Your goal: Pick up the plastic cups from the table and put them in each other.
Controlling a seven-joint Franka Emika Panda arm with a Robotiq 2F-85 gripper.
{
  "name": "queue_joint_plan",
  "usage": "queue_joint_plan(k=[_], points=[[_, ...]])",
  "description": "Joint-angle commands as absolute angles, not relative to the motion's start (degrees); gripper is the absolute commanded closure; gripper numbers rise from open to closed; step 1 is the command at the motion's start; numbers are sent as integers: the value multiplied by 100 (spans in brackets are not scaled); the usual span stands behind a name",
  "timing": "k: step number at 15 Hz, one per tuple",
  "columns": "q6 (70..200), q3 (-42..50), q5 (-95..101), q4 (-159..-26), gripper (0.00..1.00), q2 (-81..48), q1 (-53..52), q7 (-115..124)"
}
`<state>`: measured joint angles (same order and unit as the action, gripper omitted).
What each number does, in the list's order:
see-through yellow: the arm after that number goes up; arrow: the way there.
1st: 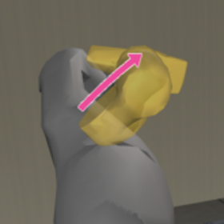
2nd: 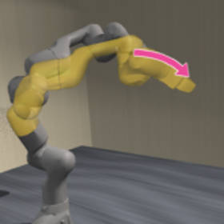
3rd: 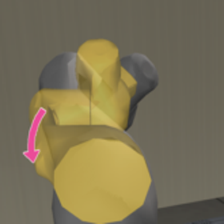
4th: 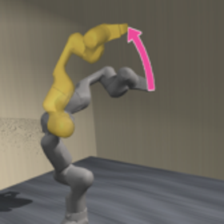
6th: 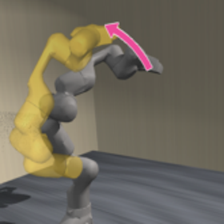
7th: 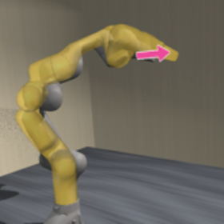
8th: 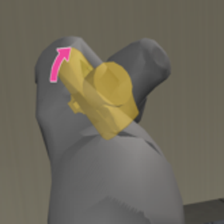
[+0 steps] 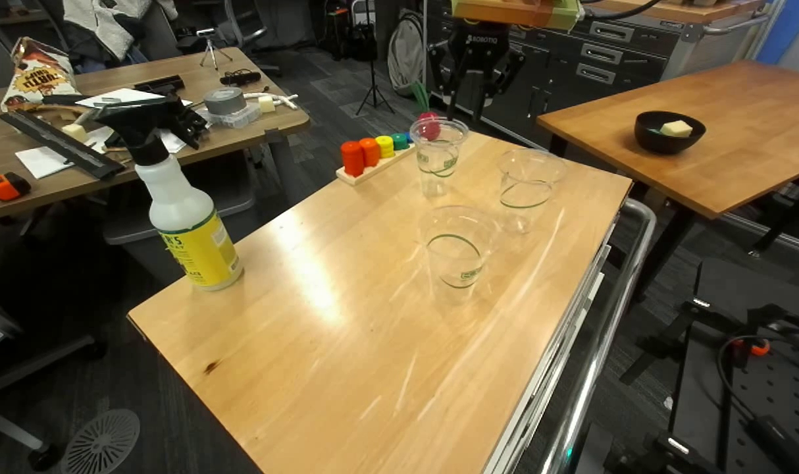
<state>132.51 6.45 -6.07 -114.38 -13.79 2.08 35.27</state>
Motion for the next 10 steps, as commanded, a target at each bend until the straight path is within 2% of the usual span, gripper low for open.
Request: queue_joint_plan(k=[1,4,10], points=[[13379,706,-278,-11399,25,-1378,103,3725],[13398,718,-48,-11427,3,-1388,70,3796],[13378,740,344,-11326,0,-1685,35,4034]])
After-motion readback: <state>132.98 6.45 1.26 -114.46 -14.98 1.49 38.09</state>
